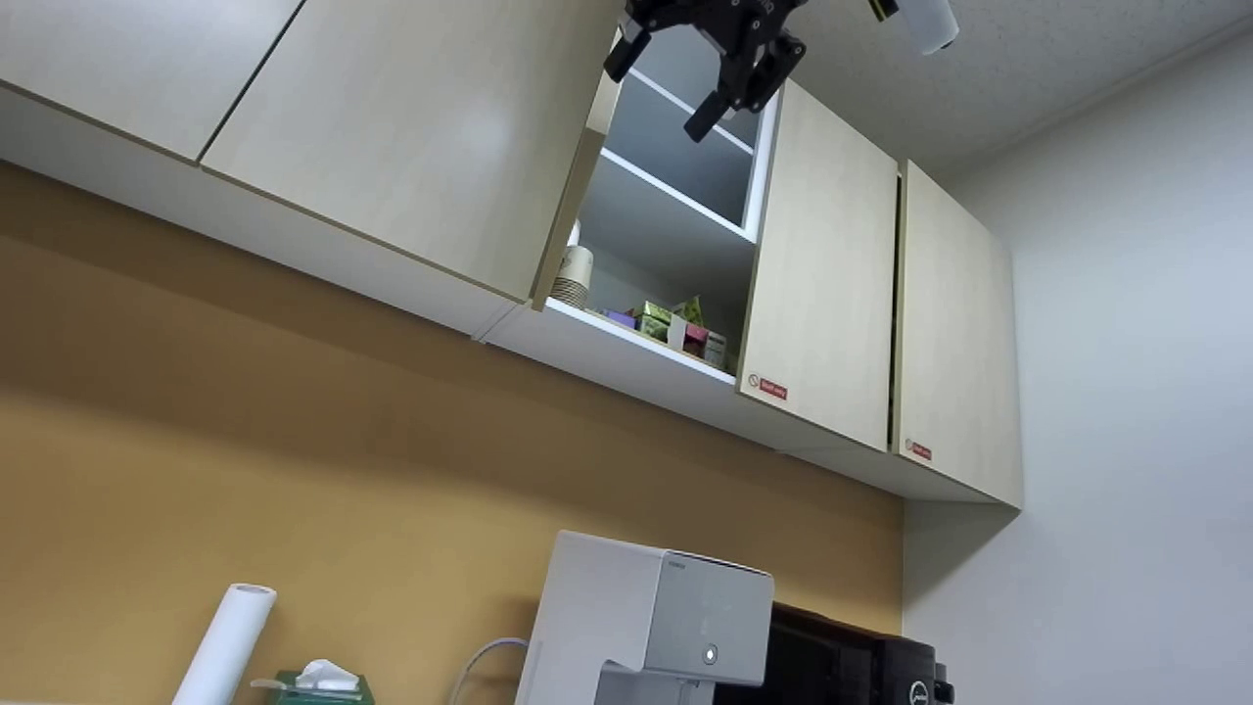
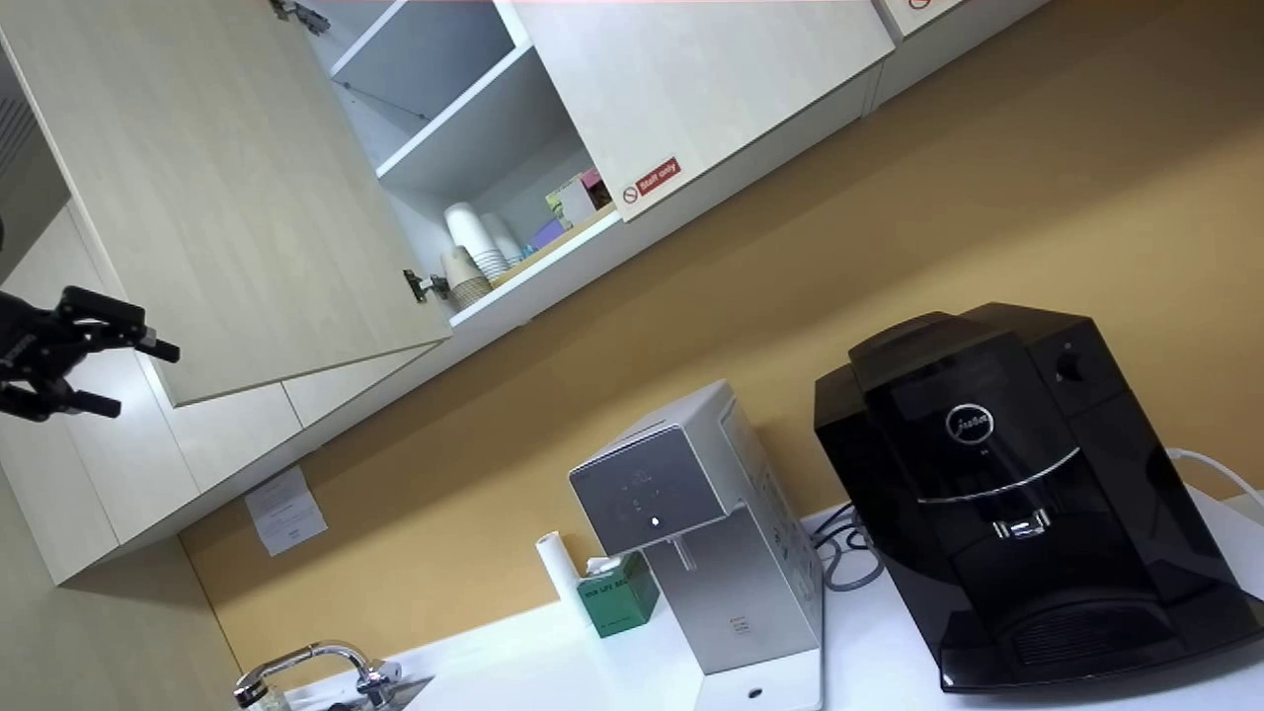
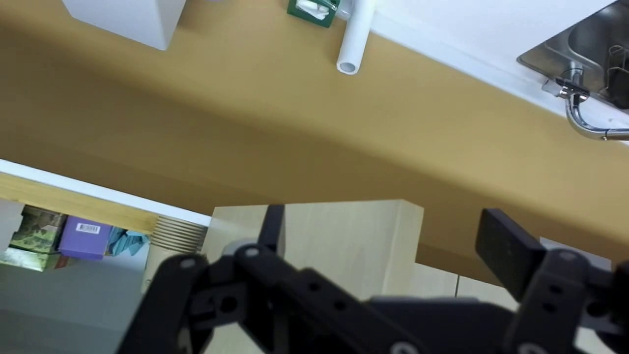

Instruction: Close the upper kitchen closet

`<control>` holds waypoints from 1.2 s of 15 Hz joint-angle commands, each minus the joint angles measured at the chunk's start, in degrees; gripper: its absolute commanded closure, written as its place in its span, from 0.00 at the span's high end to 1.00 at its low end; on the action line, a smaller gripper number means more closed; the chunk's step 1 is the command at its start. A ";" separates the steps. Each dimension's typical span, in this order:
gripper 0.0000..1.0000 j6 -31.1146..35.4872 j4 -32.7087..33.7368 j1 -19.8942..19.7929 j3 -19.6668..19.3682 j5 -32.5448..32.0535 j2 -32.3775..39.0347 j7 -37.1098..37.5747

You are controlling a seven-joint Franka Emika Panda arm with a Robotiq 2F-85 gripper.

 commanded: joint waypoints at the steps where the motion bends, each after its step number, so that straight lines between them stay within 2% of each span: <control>1: 1.00 0.38 0.92 -1.20 1.26 -1.65 1.07 1.83; 5: 1.00 0.68 3.14 -4.52 4.62 -2.58 2.25 3.46; 11: 1.00 2.13 6.76 -13.56 11.90 -5.83 1.53 7.85; 12: 0.75 2.56 7.40 -14.72 12.75 -5.75 1.52 8.17; 13: 0.75 2.77 8.04 -16.07 13.59 -5.92 1.17 8.55; 16: 0.51 4.00 9.42 -19.42 14.91 -5.60 -0.88 11.14; 18: 0.38 3.97 10.08 -21.49 15.36 -5.21 -2.73 13.04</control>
